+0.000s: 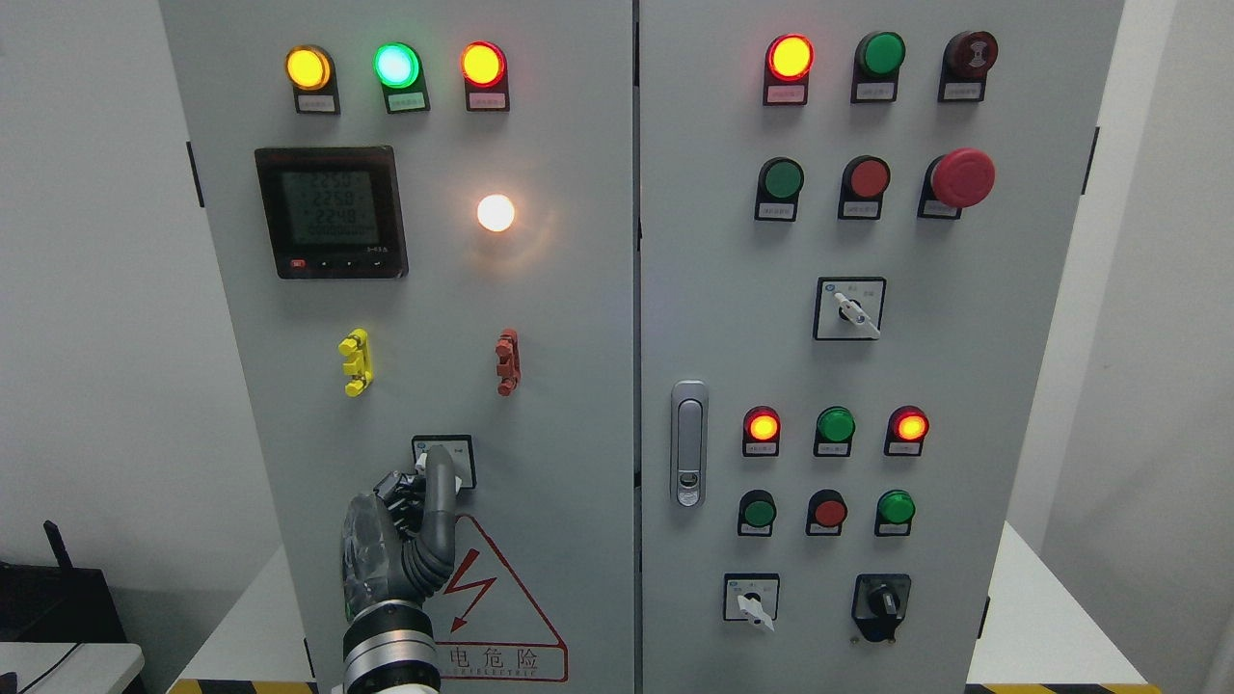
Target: Turn on light switch 1
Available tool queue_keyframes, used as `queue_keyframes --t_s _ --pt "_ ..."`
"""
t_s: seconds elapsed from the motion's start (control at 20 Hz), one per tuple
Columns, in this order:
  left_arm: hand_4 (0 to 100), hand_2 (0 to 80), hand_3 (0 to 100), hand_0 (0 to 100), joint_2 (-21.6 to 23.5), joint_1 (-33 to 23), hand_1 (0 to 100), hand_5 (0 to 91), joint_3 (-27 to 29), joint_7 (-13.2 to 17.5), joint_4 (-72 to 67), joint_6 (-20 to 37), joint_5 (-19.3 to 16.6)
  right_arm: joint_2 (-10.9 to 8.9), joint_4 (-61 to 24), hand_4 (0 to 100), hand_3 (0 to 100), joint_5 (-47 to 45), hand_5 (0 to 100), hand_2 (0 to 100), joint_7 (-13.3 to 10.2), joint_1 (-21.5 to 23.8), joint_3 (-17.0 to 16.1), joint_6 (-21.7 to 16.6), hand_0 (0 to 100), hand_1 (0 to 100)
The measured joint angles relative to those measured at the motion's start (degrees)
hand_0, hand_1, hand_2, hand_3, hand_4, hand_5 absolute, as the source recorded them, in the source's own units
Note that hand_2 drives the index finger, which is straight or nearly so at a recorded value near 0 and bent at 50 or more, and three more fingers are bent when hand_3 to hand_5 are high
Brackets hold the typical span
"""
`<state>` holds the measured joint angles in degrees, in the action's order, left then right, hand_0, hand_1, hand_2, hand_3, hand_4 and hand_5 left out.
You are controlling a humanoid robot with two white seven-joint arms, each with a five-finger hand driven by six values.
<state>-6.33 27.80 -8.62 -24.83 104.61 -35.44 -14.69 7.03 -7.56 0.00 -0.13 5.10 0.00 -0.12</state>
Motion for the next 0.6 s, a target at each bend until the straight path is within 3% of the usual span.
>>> queue_keyframes --t_s 0.6 --pt "92 61.4 93 30 0.07 -4.49 19 82.2 -0.09 1.35 2.43 1.11 -0.07 0.0 0.0 0 0 0.0 0 0 0.0 0.0 0.0 0.0 12 39"
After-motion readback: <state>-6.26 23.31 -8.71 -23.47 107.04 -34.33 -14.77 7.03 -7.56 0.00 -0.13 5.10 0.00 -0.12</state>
